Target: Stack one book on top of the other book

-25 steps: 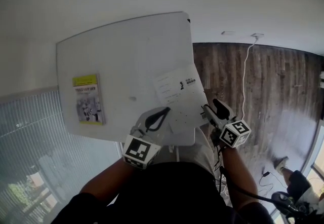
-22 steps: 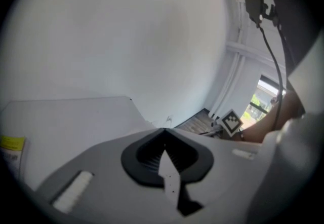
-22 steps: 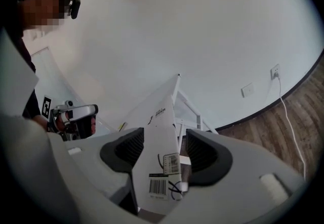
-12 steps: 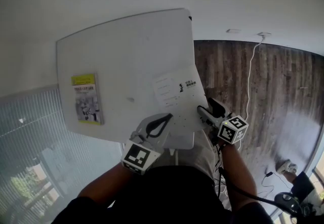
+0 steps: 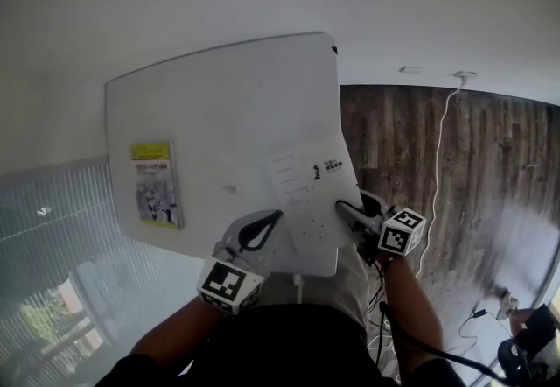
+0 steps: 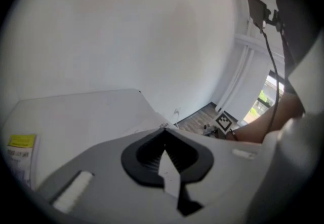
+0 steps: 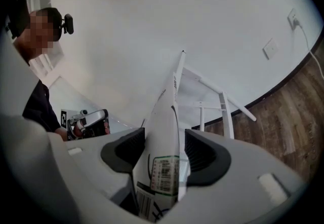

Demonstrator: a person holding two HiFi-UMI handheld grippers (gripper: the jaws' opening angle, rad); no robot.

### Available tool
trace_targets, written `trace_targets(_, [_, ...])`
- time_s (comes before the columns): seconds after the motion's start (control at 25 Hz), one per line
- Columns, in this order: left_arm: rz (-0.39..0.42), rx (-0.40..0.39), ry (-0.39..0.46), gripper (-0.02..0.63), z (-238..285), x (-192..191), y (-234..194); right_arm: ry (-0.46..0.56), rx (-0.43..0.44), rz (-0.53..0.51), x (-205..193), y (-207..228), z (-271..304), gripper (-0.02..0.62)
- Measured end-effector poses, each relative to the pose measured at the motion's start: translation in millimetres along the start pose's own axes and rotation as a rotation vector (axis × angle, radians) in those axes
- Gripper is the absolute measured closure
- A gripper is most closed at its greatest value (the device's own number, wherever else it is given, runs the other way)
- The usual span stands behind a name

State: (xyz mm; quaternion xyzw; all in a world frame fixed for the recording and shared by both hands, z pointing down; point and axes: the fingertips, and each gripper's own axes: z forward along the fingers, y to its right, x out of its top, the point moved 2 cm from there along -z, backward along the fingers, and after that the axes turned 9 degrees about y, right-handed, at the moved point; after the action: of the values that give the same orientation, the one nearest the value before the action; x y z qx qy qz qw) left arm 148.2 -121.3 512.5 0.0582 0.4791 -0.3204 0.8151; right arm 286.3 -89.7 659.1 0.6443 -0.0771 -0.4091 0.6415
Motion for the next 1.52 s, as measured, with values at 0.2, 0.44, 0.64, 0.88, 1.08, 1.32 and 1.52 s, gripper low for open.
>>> trace_targets(0.2, [-0.01,0.059,0.013,0.6,-1,2,-15,-0.011,0.051,-0.003,3,-8,2,0.395])
trace_targets(0.44, [-0.036,0.062,0.056,0.6,-4,5,-14,-0.032,0.024,-0.02,4,-12,-1,0.454])
trace_targets(0.64, [-0.045,0.037,0.081,0.6,-7,5,-13,0.0,-0.026,-0.054,6,-20,-6,0.504])
trace_targets(0.88, [-0.059,0.011,0.086,0.6,-8,-3,-23,0.046,-0.091,-0.102,4,-34,-14,0.528])
trace_targets(1.08, [-0.062,0.0,0.086,0.6,-22,-3,-27,0.108,-0.088,-0.102,9,-60,-21,0.541])
trace_targets(1.32, [-0.042,-0.018,0.08,0.6,-43,-11,-31,0.224,-0.019,-0.045,13,-98,-17,0.543])
trace_targets(1.52, [-0.037,-0.051,0.103,0.6,-55,-17,-34,0.248,0.021,-0.1,7,-120,-12,0.543])
